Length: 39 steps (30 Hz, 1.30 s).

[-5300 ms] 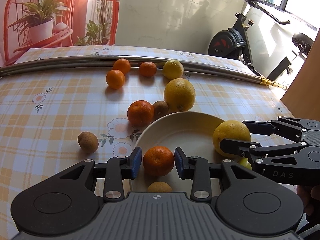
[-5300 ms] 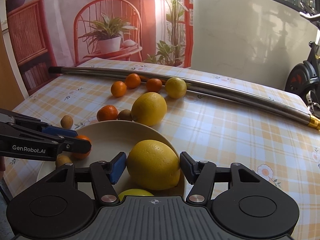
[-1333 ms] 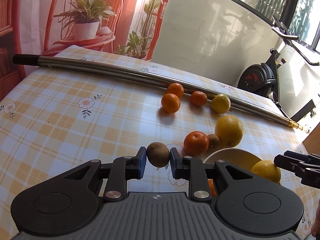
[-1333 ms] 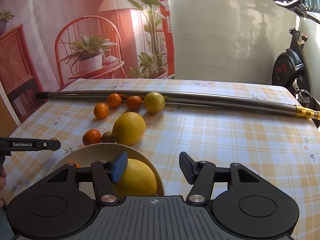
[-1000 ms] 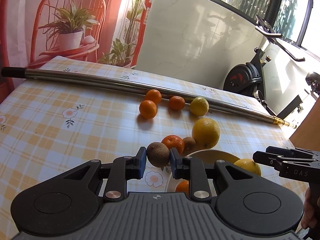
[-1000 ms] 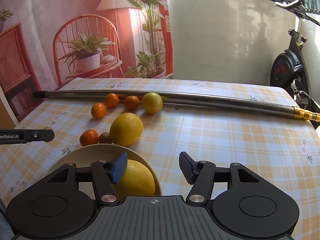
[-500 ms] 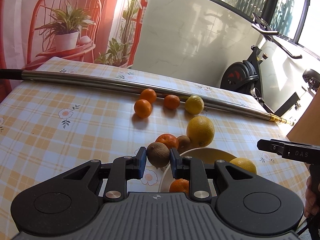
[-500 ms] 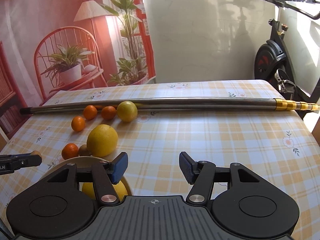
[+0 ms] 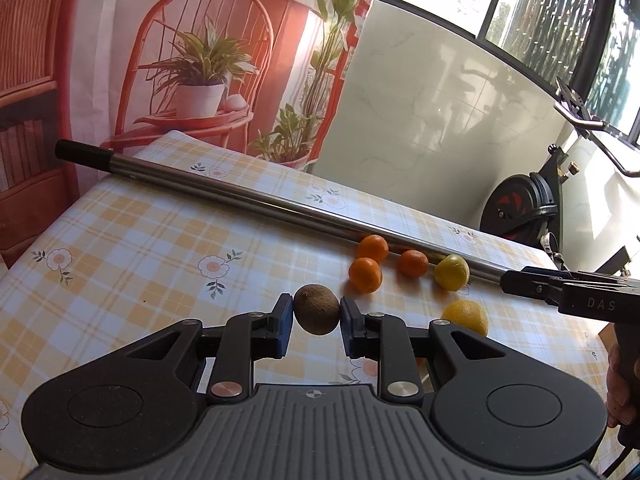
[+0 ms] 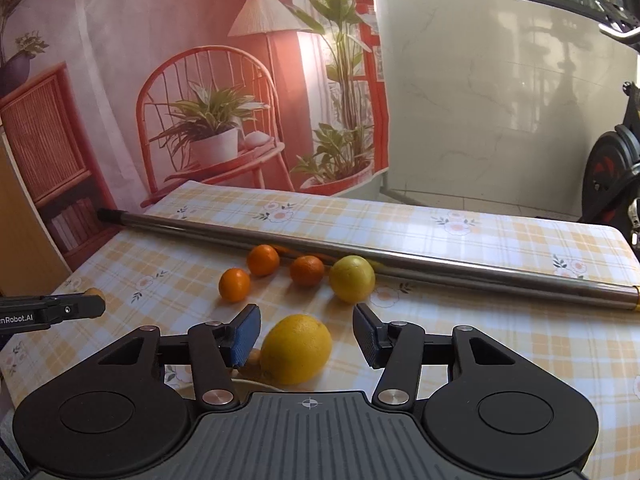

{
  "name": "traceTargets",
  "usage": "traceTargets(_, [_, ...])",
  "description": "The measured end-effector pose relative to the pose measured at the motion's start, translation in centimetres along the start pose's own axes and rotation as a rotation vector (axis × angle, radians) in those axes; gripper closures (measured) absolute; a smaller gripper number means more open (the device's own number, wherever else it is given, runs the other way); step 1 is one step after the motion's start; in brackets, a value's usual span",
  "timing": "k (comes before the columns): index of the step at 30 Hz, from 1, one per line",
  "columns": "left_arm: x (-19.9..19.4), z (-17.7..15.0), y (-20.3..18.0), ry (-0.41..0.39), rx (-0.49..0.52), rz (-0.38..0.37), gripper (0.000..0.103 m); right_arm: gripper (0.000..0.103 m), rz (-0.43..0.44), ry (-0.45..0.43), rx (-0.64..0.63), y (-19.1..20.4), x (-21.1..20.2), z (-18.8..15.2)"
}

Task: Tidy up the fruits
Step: 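Lift the kiwi with the left tool while the right tool grasps an orange, then carry the kiwi and the orange toward the cream plate with both tools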

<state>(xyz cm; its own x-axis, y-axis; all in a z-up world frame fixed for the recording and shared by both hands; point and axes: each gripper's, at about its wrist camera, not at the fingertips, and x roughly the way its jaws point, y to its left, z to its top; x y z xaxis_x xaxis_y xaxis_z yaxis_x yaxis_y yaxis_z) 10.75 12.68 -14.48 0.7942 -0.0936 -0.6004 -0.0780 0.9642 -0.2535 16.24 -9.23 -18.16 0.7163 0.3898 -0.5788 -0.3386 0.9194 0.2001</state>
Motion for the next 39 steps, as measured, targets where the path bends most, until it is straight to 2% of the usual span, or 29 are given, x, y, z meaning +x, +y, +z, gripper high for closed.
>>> traceTargets(6, [0.5, -0.1, 0.9, 0.002, -0.045, -0.005, 0.076, 0.057, 0.063, 0.039, -0.115, 3.4, 4.6, 3.0])
traceTargets(10, [1.0, -0.3, 1.3, 0.008, -0.058, -0.009, 0.076, 0.057, 0.068, 0.084, -0.168, 5.2, 7.7, 4.0])
traceTargets(21, [1.5, -0.9, 1.8, 0.027, -0.071, -0.001, 0.076, 0.06, 0.07, 0.261, -0.16, 7.1, 16.3, 4.0])
traceTargets(24, [1.5, -0.9, 1.8, 0.03, -0.07, 0.002, 0.076, 0.063, 0.055, 0.281, -0.14, 7.0, 17.7, 3.9])
traceTargets(28, [1.3, -1.0, 1.6, 0.037, -0.071, 0.001, 0.076, 0.07, 0.073, 0.31, -0.109, 6.8, 18.8, 3.9])
traceTargets(32, [0.9, -1.2, 1.2, 0.035, -0.067, -0.003, 0.076, 0.07, 0.068, 0.325, -0.114, 6.9, 18.8, 3.9])
traceTargets(39, [0.3, -1.4, -0.4, 0.035, -0.038, -0.041, 0.076, 0.07, 0.115, 0.277, -0.046, 5.7, 14.8, 3.8])
